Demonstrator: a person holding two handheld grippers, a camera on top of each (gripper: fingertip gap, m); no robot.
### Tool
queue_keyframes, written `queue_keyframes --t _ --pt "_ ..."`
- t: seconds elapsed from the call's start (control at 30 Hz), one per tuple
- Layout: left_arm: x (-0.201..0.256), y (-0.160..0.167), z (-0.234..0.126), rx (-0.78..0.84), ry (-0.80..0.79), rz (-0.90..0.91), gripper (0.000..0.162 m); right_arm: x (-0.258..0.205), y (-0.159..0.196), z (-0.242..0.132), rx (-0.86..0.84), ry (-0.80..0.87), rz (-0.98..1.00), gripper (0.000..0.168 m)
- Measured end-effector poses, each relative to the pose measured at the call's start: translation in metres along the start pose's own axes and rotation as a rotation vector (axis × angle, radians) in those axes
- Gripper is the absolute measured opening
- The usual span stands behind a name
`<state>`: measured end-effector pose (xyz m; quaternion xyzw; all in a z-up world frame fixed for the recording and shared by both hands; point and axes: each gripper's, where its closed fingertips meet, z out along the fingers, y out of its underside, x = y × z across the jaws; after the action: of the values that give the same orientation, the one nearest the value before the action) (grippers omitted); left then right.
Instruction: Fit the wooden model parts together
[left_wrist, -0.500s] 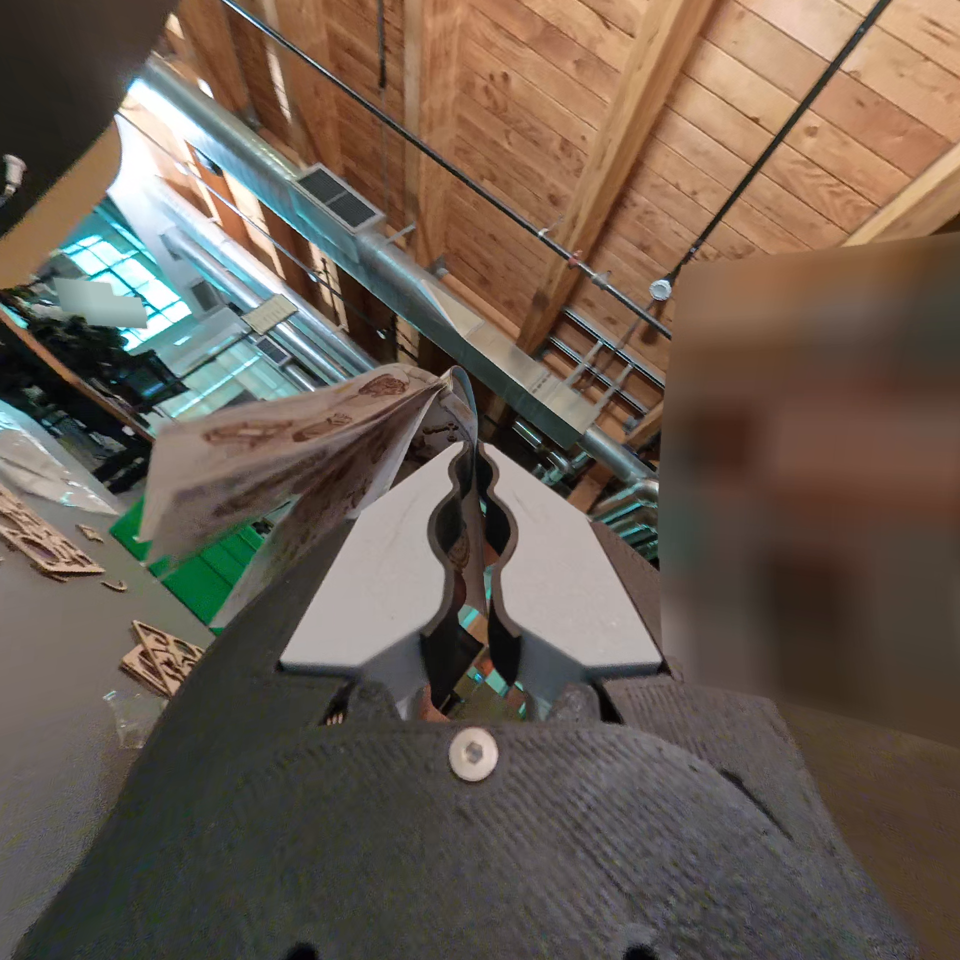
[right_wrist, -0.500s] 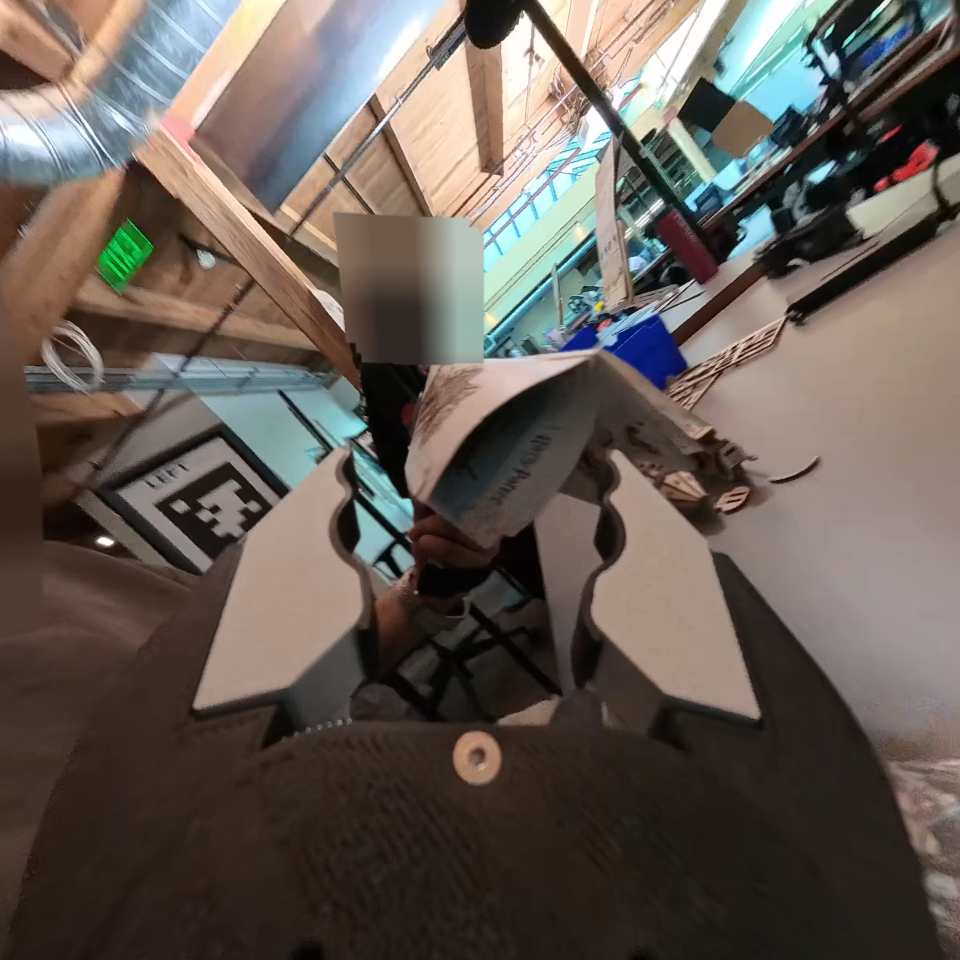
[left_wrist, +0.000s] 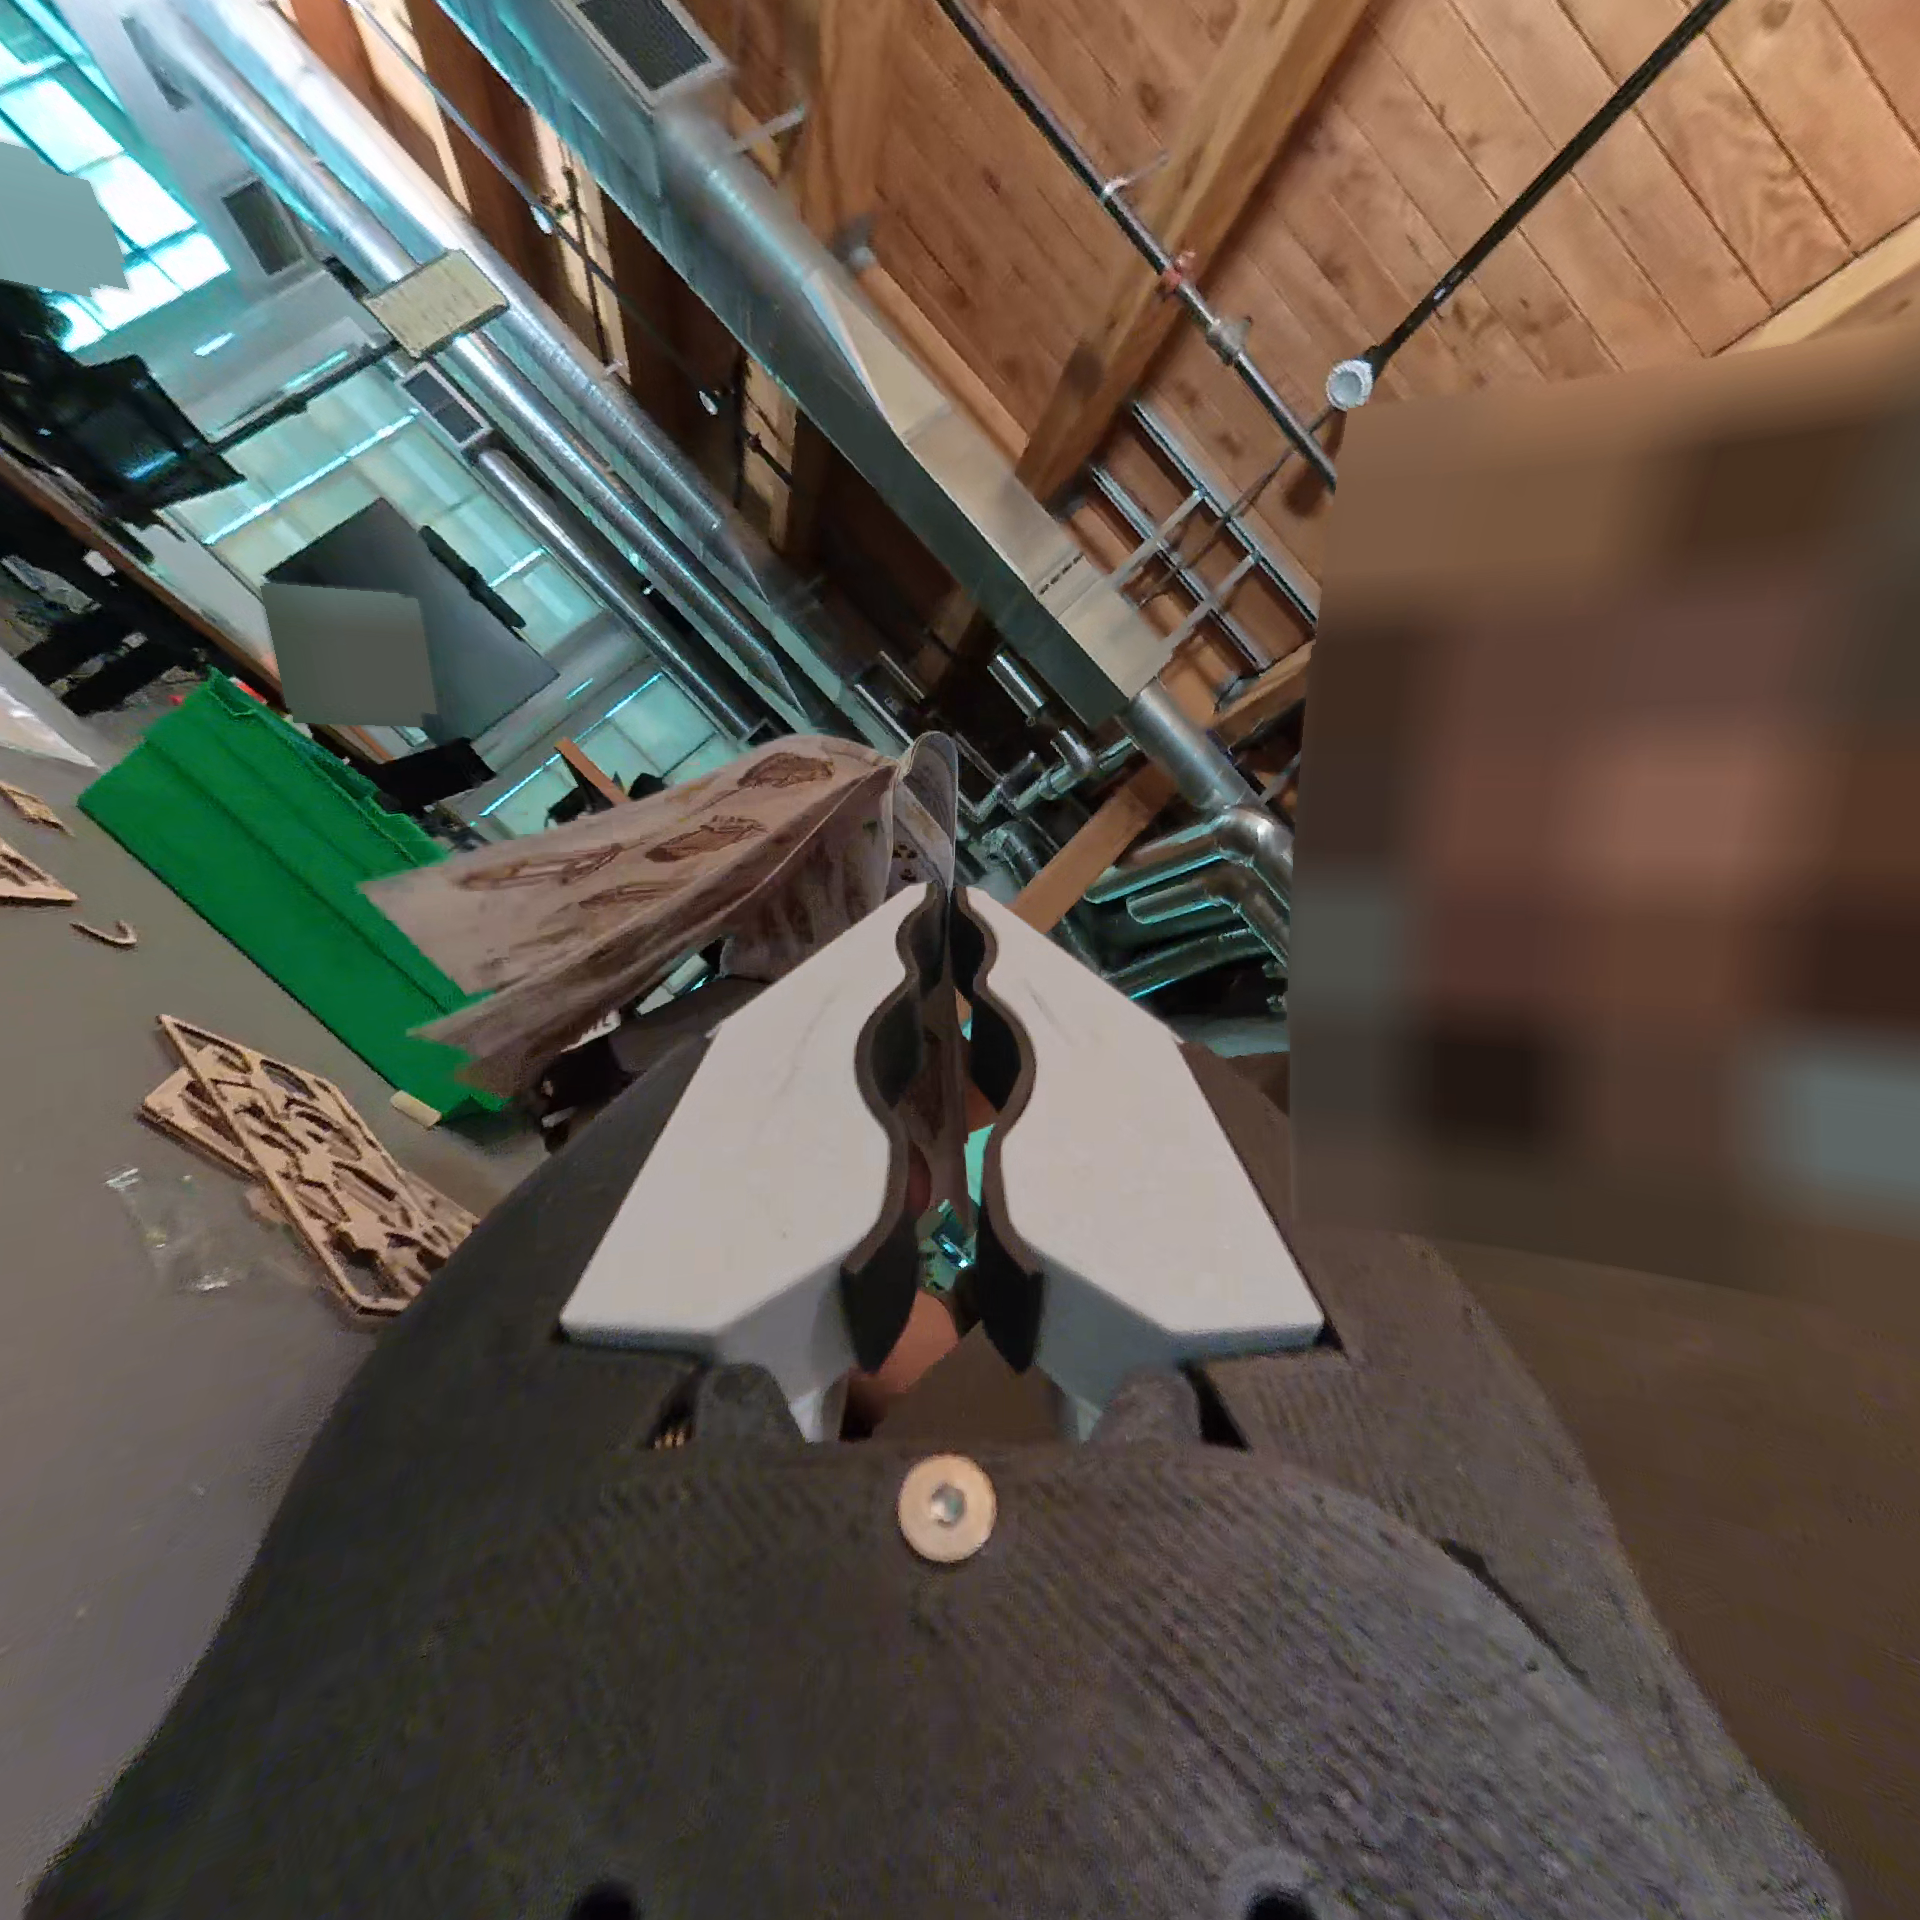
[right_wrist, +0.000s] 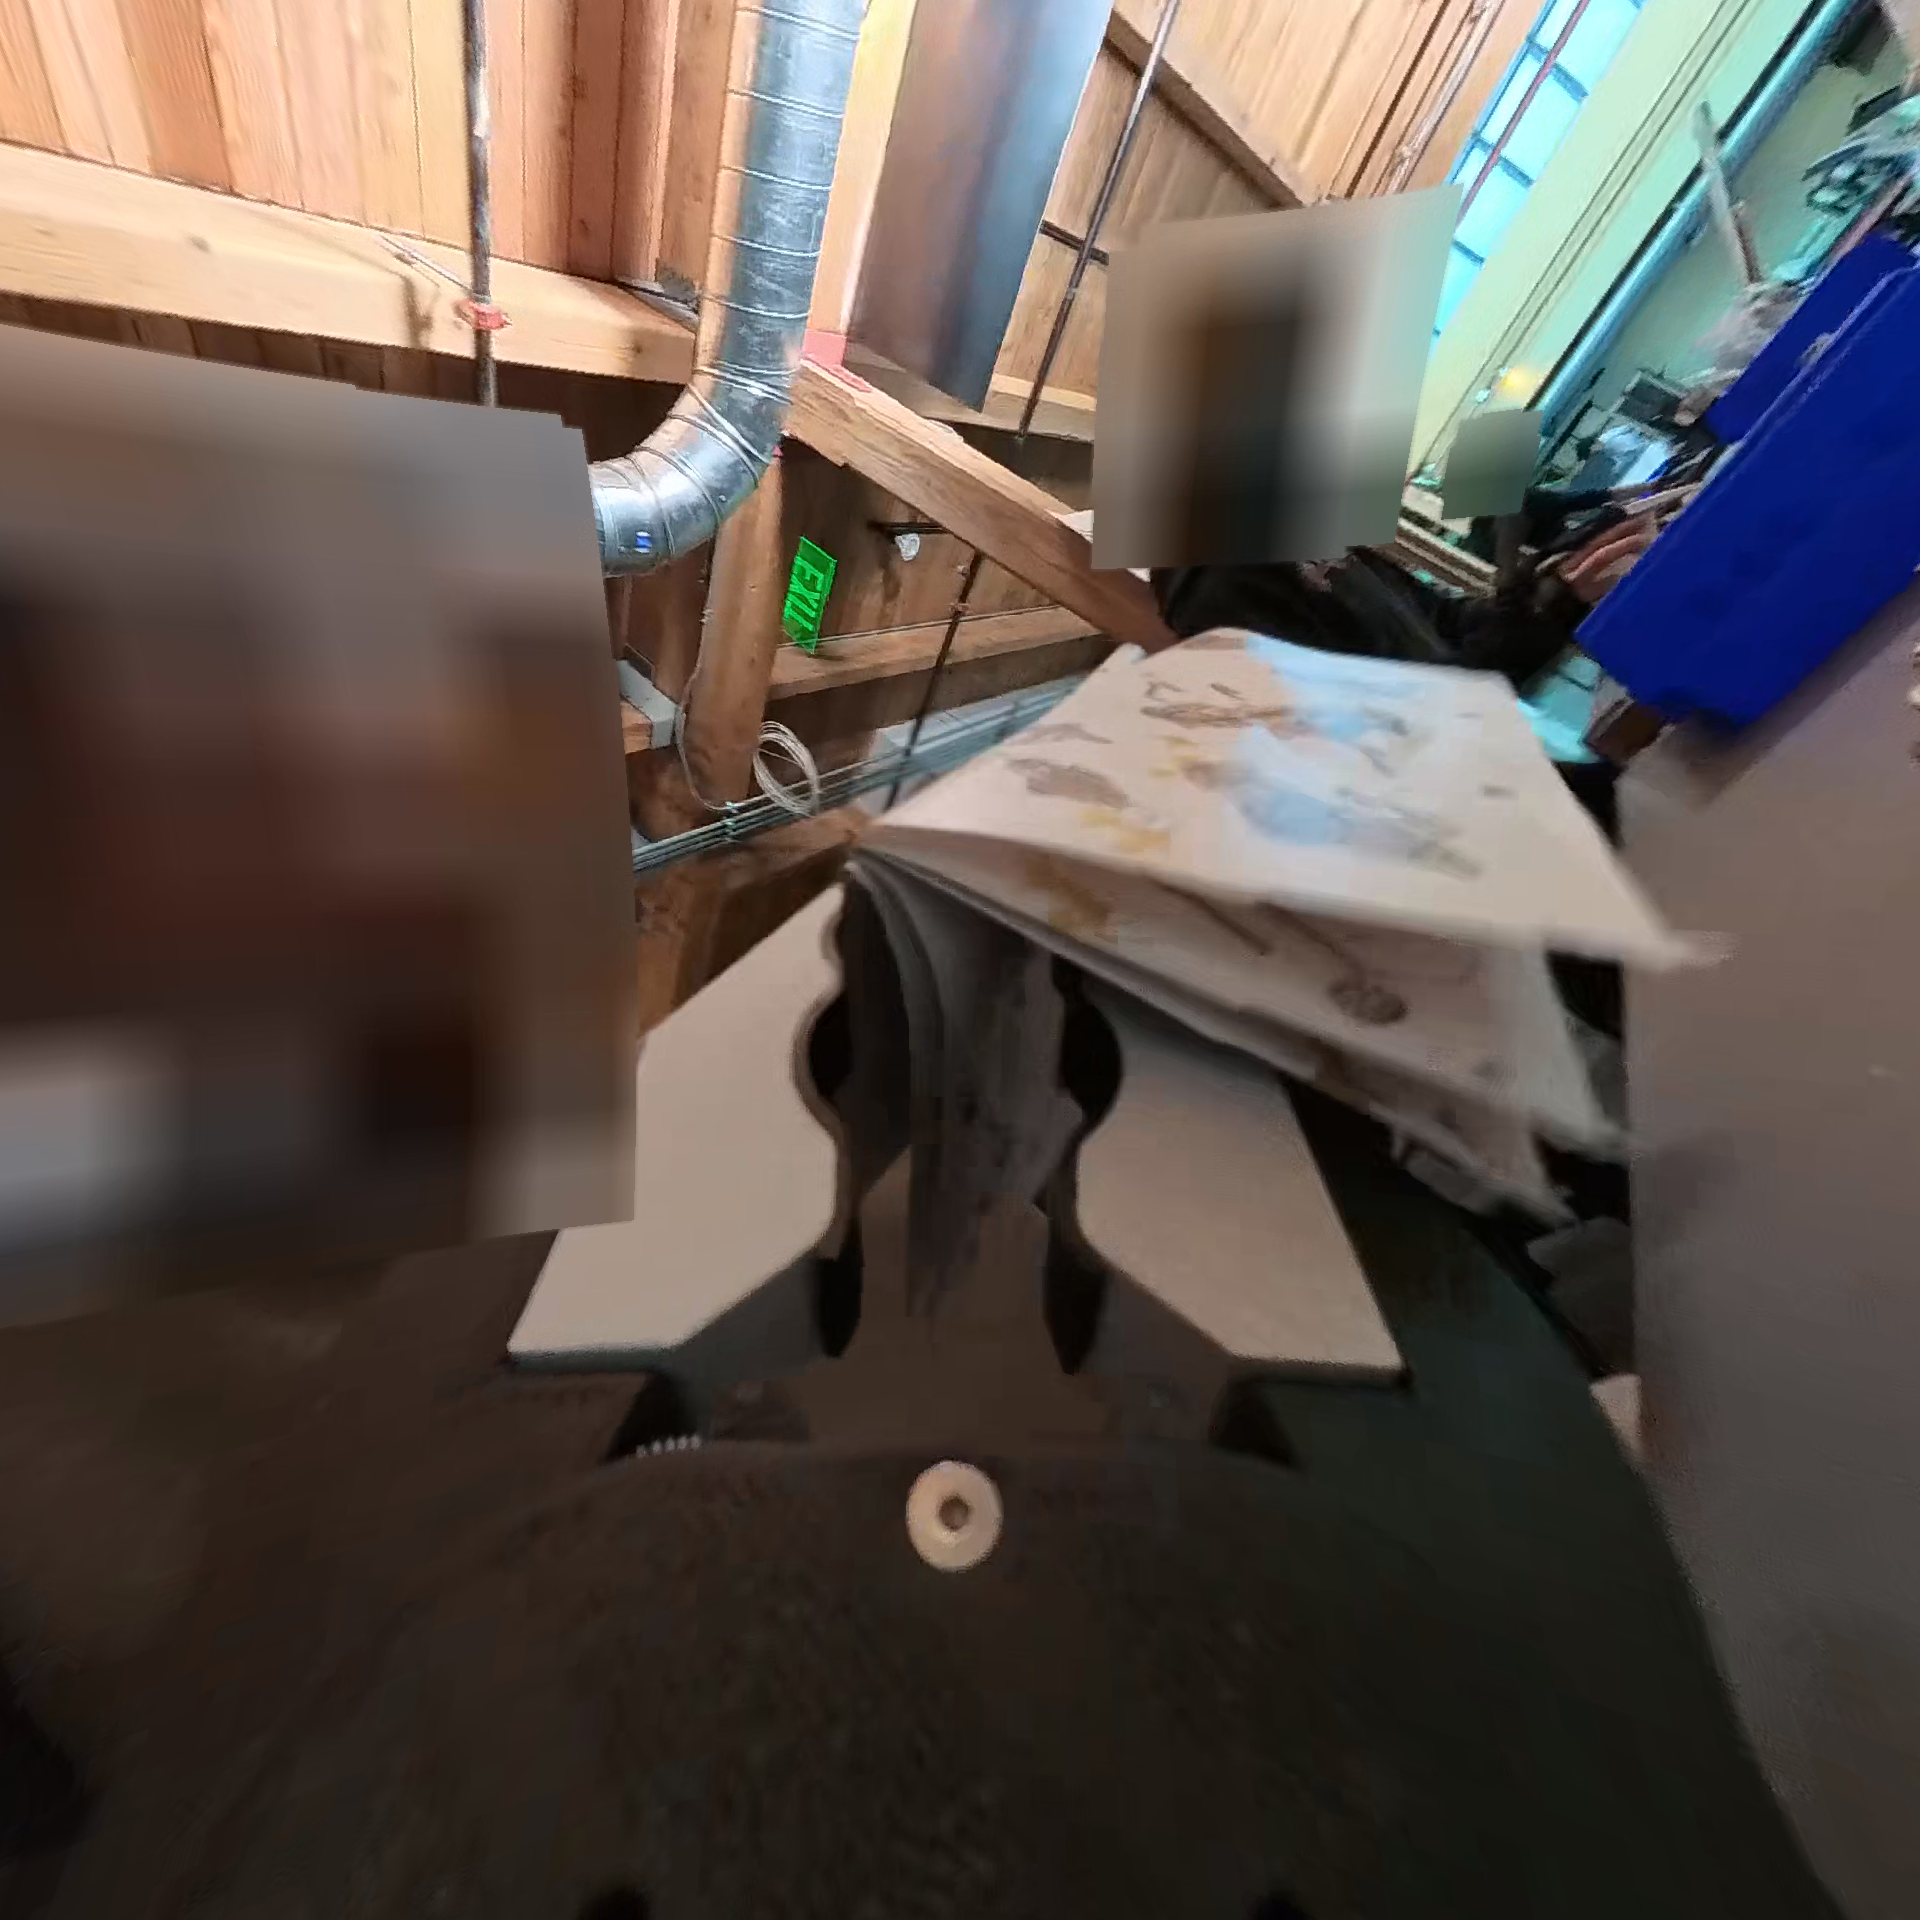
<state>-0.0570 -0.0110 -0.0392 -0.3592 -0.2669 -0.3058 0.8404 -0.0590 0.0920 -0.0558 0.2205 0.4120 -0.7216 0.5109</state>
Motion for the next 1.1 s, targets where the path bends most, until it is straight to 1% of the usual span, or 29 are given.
queue_keyframes --t 0.03,0.1,0.17,0.27,0.33,0.37,0.43,0.5,0.6,0.7,0.77,0.83,0.87,0.9,0.97,1.03,1.1 --pt "-0.003 0.001 0.000 -0.008 -0.024 0.010 0.000 0.001 -0.001 -0.002 -0.004 0.020 -0.017 0.030" --pt "-0.008 0.002 0.000 -0.025 -0.062 0.032 0.000 0.000 -0.004 -0.005 -0.006 0.047 -0.057 0.015" --pt "-0.015 0.000 -0.002 -0.020 -0.110 0.038 0.000 0.010 -0.007 -0.010 -0.008 0.149 -0.130 0.000" --pt "-0.032 -0.017 -0.016 0.059 -0.231 0.058 0.001 0.020 -0.019 -0.018 0.034 0.288 -0.253 0.000" --pt "-0.036 -0.041 -0.033 0.160 -0.284 0.090 0.003 0.023 -0.034 -0.027 0.114 0.369 -0.330 0.000" --pt "-0.038 -0.056 -0.044 0.213 -0.334 0.116 0.004 0.025 -0.043 -0.033 0.163 0.425 -0.369 0.000" --pt "-0.044 -0.081 -0.070 0.295 -0.480 0.219 0.005 0.030 -0.061 -0.048 0.255 0.571 -0.469 0.000" --pt "-0.054 -0.099 -0.100 0.314 -0.712 0.361 0.006 0.034 -0.073 -0.061 0.304 0.723 -0.582 0.000" --pt "-0.058 -0.117 -0.132 0.236 -1.022 0.625 0.011 0.037 -0.085 -0.068 0.327 0.895 -0.749 0.000" --pt "-0.061 -0.125 -0.167 0.123 -1.336 0.847 0.010 0.040 -0.097 -0.071 0.330 1.064 -0.921 0.000" --pt "-0.059 -0.122 -0.181 0.058 -1.442 0.919 0.011 0.042 -0.106 -0.071 0.331 1.163 -1.022 0.000" --pt "-0.057 -0.115 -0.194 0.022 -1.528 0.933 0.010 0.040 -0.114 -0.075 0.376 1.278 -1.090 0.000" --pt "-0.053 -0.114 -0.203 0.025 -1.583 0.942 0.003 0.037 -0.118 -0.078 0.402 1.343 -1.121 0.000" --pt "-0.045 -0.115 -0.214 0.047 -1.661 0.963 0.000 0.032 -0.120 -0.082 0.430 1.406 -1.162 0.000" --pt "-0.027 -0.117 -0.235 0.071 -1.790 1.028 0.000 0.022 -0.122 -0.085 0.462 1.495 -1.248 0.000" --pt "-0.012 -0.116 -0.252 0.072 -1.862 1.070 0.000 0.009 -0.123 -0.083 0.479 1.516 -1.321 0.000" --pt "0.000 -0.114 -0.268 0.100 -1.903 1.055 0.000 0.001 -0.126 -0.082 0.494 1.497 -1.350 0.000"
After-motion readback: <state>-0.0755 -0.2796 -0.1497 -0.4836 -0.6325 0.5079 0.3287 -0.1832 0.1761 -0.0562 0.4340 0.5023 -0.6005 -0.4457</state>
